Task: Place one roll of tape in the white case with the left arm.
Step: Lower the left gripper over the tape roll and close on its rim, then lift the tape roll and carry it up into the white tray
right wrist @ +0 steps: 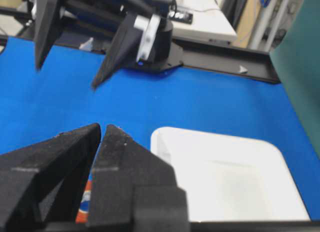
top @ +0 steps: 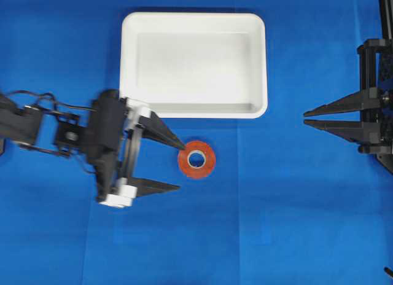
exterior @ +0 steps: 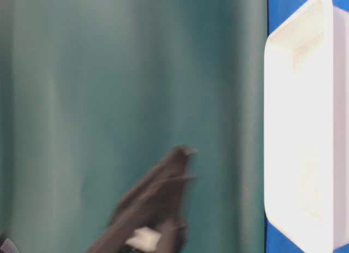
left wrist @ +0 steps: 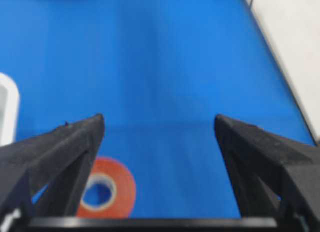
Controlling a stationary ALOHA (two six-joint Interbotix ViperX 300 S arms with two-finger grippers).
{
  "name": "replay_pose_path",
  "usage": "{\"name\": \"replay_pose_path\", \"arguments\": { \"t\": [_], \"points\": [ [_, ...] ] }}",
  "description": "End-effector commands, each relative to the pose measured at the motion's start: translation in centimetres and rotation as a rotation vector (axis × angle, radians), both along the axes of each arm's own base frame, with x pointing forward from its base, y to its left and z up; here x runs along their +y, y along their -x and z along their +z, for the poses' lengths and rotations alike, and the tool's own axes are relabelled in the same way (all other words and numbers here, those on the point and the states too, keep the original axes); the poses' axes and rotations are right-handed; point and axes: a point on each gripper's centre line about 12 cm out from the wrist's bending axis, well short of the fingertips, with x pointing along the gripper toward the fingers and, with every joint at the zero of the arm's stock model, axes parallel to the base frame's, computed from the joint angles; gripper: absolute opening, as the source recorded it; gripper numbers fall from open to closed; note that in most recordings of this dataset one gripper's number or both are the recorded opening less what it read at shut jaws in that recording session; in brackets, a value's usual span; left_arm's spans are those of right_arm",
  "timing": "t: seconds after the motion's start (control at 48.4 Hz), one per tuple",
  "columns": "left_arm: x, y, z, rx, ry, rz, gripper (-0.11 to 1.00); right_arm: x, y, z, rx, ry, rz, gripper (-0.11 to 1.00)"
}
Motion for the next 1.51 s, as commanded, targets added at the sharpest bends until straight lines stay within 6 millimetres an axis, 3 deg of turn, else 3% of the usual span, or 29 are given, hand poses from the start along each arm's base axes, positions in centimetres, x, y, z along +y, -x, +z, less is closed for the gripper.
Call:
{"name": "replay_pose_path", "arguments": {
  "t": [0.0, 0.434, 0.599, 0.847, 1.136, 1.24, 1.405, 1.488],
  "points": [
    [-0.5, -1.6, -0.1, 0.059, 0.008, 0.005, 0.87, -0.1, -0.3, 0.2, -0.002, -0.002, -0.003, -0.06],
    [-1.3, -5.5, -7.1, 0.342, -0.031, 0.019, 0.87, -0.1, -0.6, -0.6, 0.028, -0.003, -0.003, -0.06],
    [-0.6, -6.4, -9.9, 0.413, -0.042, 0.04, 0.87, -0.1, -0.6, -0.6, 0.028, -0.008, -0.003, -0.06],
    [0.7, -6.8, -11.9, 0.456, -0.045, 0.069, 0.87, -0.1, -0.6, -0.7, 0.034, -0.011, -0.003, -0.06],
    [0.7, -6.5, -13.6, 0.531, -0.068, 0.064, 0.85, -0.1, -0.8, -1.1, 0.049, -0.011, -0.003, -0.06],
    [0.3, -6.5, -13.6, 0.578, -0.083, 0.056, 0.75, -0.1, -0.8, -1.2, 0.051, -0.011, -0.003, -0.06],
    [-0.7, -7.3, -11.5, 0.589, -0.092, 0.04, 0.29, -0.1, -0.9, -1.1, 0.049, -0.011, -0.003, -0.06],
    [-1.1, -7.5, -9.6, 0.578, -0.094, 0.032, 0.27, -0.1, -0.9, -1.1, 0.049, -0.011, -0.003, -0.06]
  ]
}}
